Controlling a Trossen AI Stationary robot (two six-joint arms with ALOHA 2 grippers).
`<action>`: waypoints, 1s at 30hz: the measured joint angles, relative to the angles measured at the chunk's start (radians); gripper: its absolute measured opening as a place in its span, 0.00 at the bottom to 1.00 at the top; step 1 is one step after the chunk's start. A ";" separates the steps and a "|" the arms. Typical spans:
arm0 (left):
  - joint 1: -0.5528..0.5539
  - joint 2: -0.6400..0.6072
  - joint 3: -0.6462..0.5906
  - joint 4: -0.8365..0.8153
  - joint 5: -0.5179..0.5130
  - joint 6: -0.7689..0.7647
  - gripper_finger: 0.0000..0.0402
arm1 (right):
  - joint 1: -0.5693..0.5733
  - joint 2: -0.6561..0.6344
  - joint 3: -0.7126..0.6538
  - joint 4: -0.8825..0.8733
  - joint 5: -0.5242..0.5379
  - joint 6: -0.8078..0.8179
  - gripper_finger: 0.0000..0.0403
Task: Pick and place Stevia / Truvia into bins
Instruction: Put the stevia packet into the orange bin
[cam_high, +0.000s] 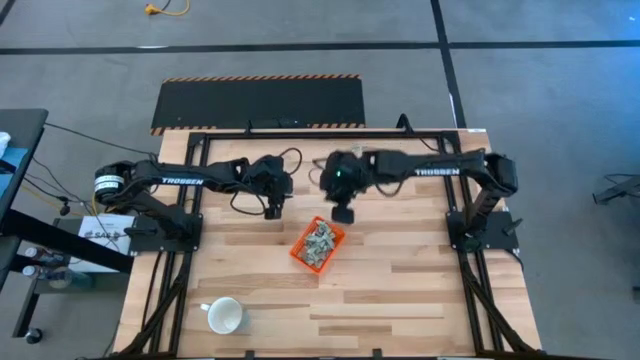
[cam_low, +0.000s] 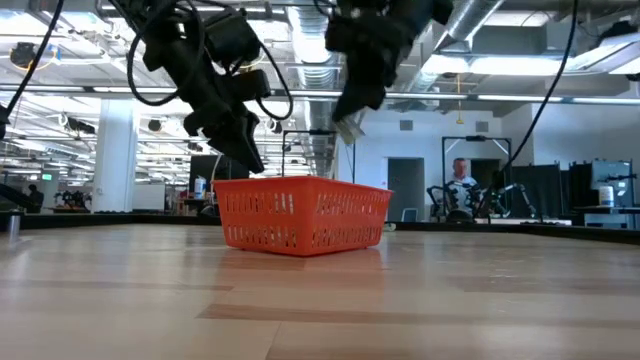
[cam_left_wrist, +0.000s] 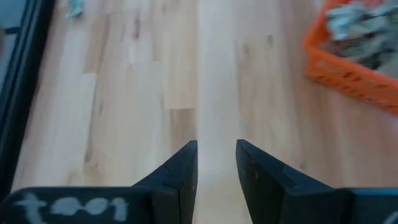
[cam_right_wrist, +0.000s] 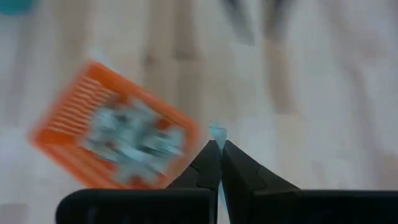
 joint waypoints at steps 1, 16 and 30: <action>0.011 0.000 0.000 0.000 0.000 -0.005 0.25 | 0.025 0.003 0.000 0.018 -0.014 0.022 0.01; 0.038 0.000 -0.001 0.024 0.006 -0.032 0.25 | 0.214 0.102 -0.001 0.063 -0.046 0.173 0.04; 0.038 0.000 -0.001 0.027 0.007 -0.037 0.25 | 0.169 0.117 -0.001 0.044 -0.045 0.148 0.23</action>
